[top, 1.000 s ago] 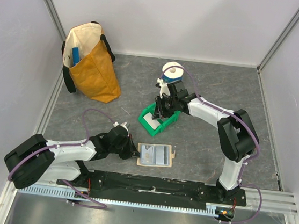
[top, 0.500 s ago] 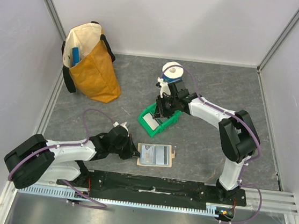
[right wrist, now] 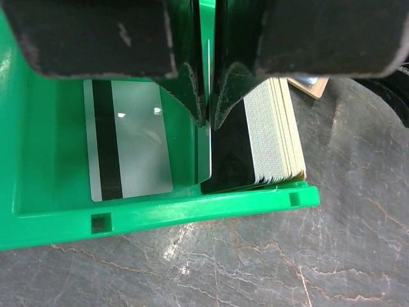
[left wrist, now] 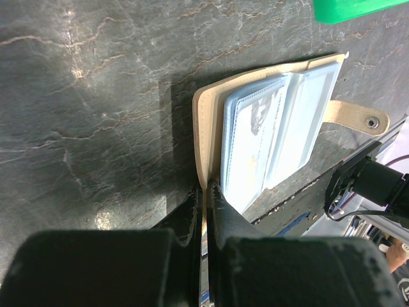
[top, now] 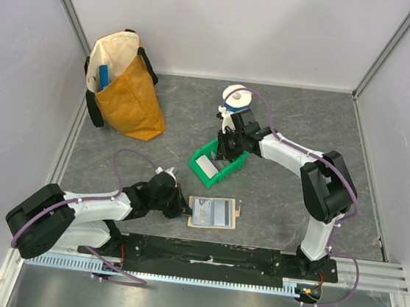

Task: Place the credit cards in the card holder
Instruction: Pick up the credit card from the storage box.

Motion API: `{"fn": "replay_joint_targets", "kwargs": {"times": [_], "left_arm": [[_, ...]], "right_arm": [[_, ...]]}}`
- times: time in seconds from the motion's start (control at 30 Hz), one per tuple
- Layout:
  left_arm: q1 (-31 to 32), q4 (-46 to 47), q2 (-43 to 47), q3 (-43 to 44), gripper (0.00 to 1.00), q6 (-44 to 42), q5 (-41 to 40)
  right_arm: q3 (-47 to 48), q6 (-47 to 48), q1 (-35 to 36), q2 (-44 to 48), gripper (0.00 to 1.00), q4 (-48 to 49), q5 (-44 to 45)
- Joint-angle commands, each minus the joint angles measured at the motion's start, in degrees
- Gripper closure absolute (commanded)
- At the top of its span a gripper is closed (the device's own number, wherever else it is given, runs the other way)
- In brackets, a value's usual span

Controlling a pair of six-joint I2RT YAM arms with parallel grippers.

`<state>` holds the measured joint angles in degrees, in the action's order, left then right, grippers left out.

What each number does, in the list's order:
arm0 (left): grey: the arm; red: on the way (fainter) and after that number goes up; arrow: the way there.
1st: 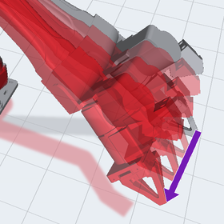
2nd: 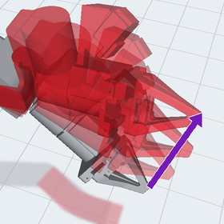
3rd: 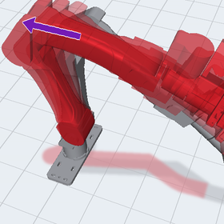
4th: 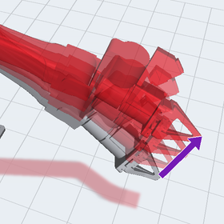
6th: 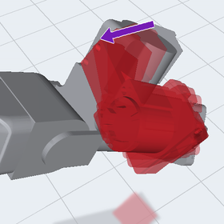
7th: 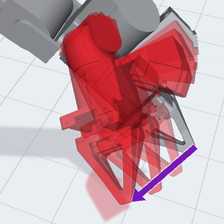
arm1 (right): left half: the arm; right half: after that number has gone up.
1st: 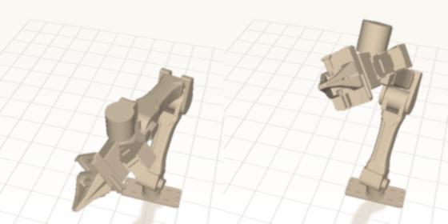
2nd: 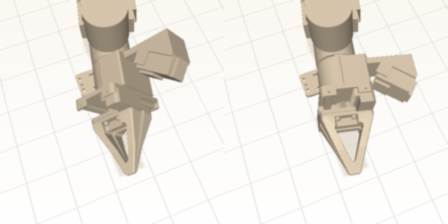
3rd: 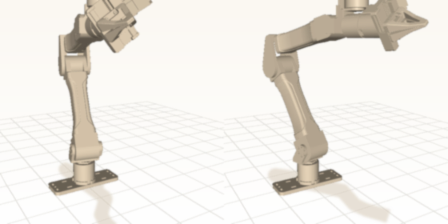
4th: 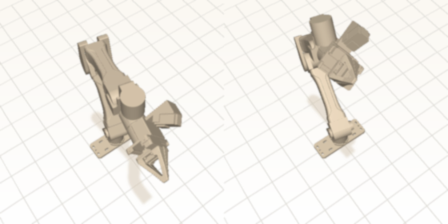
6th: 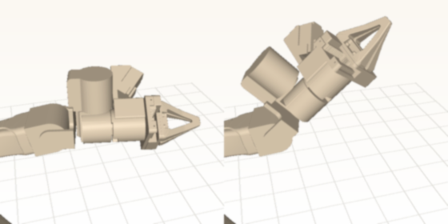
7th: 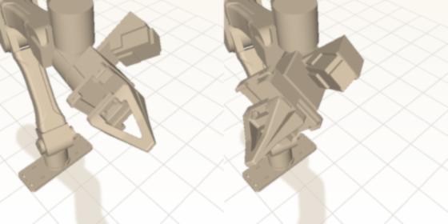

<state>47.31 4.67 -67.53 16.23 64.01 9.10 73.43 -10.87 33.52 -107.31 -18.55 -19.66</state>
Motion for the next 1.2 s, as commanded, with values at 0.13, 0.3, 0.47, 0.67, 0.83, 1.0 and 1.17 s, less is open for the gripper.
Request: {"fn": "replay_joint_targets", "kwargs": {"times": [0.13, 0.3, 0.47, 0.67, 0.83, 1.0, 1.17], "left_arm": [[-0.11, -0.89, -1.47, 1.0, 0.98, -1.34, -0.58], [-0.2, -0.8, -1.38, 1.0, 0.98, -1.34, -0.49], [-0.2, -0.89, -0.94, 0.91, 0.98, -1.17, -0.58], [-0.2, -1.41, 0.03, 0.91, 0.98, -1.26, -0.67], [-0.2, -2.03, 1.43, 0.56, 0.98, -1.26, -0.93], [-0.2, -2.29, 2.05, 0.47, 0.98, -1.34, -0.84], [-0.2, -2.47, 2.93, 0.47, 0.98, -1.17, -0.58]], "right_arm": [[0.05, 2.52, 1.28, -0.89, 0.82, -1.84, 3.83], [0.4, 2.96, 2.08, -1.41, 0.82, -2.46, 6.21], [1.36, 3.05, 2.17, -0.01, 0.97, -2.37, 7.27], [3.38, 3.75, 2.17, 5.52, 1.0, -2.72, 10.78], [3.39, 3.41, 2.17, 10.71, 1.0, -3.6, 13.07], [-1.87, -2.9, 2.6, 17.29, 1.0, -2.03, 14.12], [-17.41, -15.64, 10.93, 29.06, 1.0, 9.38, 24.81]]}}
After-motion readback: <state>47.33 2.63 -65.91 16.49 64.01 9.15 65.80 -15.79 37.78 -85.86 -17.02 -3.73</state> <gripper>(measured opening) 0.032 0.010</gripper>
